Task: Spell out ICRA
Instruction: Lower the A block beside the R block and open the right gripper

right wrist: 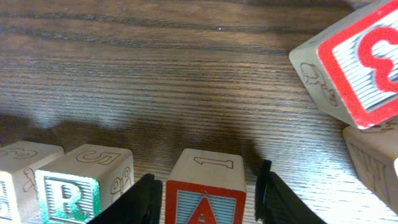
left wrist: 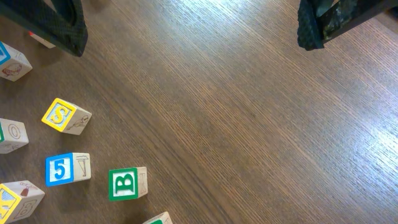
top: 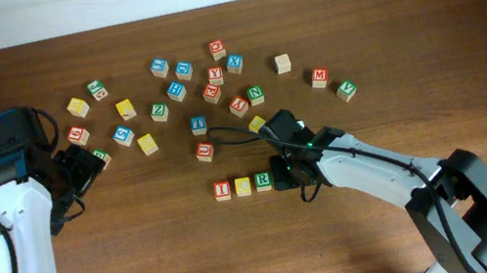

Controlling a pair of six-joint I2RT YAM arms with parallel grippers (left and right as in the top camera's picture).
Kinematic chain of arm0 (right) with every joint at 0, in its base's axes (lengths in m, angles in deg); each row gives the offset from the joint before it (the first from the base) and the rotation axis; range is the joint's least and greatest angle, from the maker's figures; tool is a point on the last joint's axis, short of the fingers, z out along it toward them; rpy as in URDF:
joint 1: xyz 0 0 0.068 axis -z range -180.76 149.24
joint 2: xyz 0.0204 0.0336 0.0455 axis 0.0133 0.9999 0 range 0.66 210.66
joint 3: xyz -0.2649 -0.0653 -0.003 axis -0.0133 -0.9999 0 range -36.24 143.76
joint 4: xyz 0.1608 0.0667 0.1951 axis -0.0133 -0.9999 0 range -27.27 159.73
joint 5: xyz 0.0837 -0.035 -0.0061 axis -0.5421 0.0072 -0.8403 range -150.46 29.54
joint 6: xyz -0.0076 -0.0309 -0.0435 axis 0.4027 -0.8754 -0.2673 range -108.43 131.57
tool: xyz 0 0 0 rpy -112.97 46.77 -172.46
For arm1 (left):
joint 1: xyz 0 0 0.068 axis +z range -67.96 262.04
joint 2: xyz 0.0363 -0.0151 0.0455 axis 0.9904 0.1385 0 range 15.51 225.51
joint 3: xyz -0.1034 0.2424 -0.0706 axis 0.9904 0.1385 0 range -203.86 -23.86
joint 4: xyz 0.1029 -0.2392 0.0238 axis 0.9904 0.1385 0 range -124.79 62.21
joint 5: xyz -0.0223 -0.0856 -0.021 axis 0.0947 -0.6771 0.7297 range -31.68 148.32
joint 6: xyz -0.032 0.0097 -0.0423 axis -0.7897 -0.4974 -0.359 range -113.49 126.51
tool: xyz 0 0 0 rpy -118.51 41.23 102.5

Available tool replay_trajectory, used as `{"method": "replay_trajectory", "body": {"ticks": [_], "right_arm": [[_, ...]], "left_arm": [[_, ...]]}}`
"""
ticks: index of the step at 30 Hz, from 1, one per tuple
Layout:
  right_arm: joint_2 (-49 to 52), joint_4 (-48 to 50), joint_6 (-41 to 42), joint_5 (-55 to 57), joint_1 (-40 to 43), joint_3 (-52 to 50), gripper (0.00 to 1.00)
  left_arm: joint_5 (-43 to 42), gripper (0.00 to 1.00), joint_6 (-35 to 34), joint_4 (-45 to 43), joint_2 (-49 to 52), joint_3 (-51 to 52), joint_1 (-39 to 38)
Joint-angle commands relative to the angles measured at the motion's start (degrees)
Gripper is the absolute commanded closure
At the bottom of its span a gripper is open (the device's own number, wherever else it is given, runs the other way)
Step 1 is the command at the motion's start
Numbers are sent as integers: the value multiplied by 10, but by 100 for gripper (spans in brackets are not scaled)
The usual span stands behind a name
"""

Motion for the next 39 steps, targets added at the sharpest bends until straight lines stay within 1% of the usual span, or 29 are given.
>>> {"method": "replay_trajectory", "body": {"ticks": [1, 5, 10, 18, 22, 23, 24, 27, 32, 39], "right_arm": [[6, -1, -6, -10, -3, 13, 68], [6, 0, -33, -12, -3, 13, 71], [6, 2, -36, -12, -3, 13, 70], [6, 9, -80, -12, -3, 13, 71], [6, 8, -78, -19, -3, 13, 70], [6, 8, -78, -19, -3, 13, 69], [6, 7, -78, -21, -3, 13, 61], [6, 6, -78, -26, -3, 13, 54], [6, 3, -78, -28, -3, 15, 54], [6, -41, -78, -26, -3, 61, 53]], "left_arm": [[0, 0, 5, 1, -6, -2, 2], [0, 1, 5, 1, -6, -2, 2], [0, 1, 5, 1, -6, -2, 2], [0, 1, 5, 1, -6, -2, 2], [0, 1, 5, 1, -6, -2, 2], [0, 1, 5, 1, -6, -2, 2], [0, 1, 5, 1, -6, -2, 2], [0, 1, 5, 1, -6, -2, 2], [0, 1, 5, 1, -6, -2, 2], [0, 1, 5, 1, -6, -2, 2]]}}
